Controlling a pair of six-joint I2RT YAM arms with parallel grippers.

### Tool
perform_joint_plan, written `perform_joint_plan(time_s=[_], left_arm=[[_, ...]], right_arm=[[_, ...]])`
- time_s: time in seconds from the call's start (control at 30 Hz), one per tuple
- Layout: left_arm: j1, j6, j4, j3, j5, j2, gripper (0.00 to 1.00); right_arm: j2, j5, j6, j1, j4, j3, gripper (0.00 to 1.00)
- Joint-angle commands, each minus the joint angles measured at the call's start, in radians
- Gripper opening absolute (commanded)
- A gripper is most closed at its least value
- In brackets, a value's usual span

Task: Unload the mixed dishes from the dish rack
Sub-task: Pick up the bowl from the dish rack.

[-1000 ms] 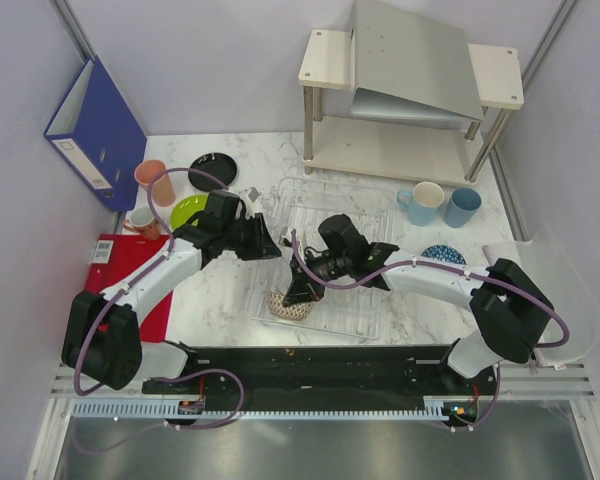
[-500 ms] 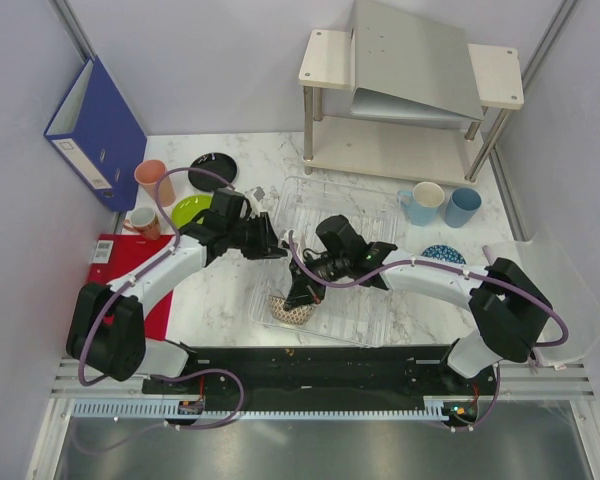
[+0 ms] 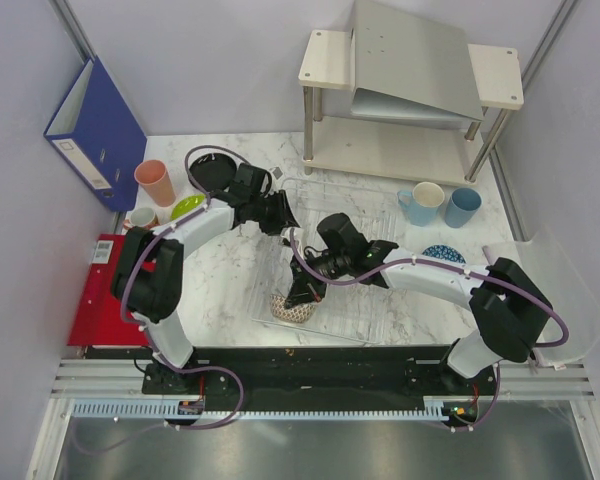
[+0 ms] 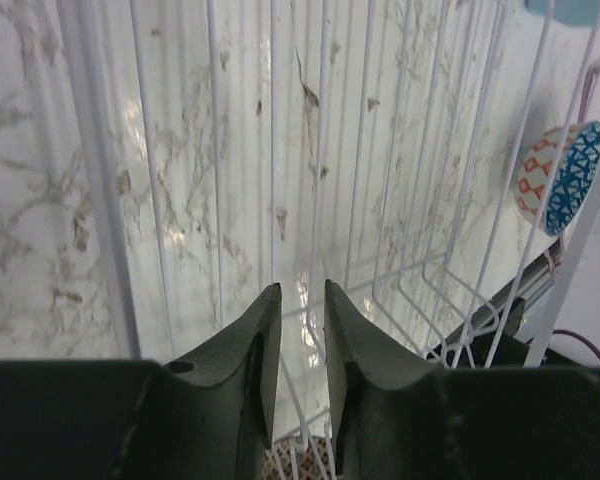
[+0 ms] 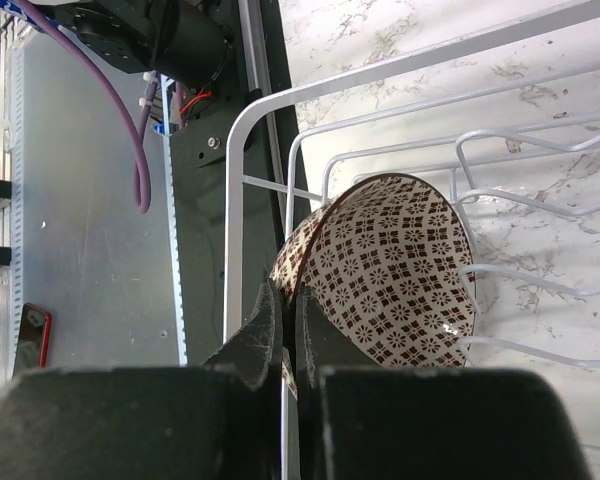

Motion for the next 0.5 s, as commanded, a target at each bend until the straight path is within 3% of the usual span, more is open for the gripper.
perform_joint_plan(time_s=[0.0, 0.17, 0.47], left_arm=[[0.02, -0.009, -0.032, 0.108, -0.049, 0.136, 0.31], [0.053, -0.023, -0.036, 0.165, -0.067, 0.228, 0.3], [0.141, -0.033, -0.039, 0.169, -0.109, 0.255, 0.29]], right_arm=[[-0.019, 0.038, -0.053, -0.012, -0.005, 0.031, 0.0], [-0.025, 0.04, -0.051, -0.019, -0.006, 0.034, 0.0], [-0.031, 0.021, -0.048, -0.045, -0.006, 0.046, 0.0]])
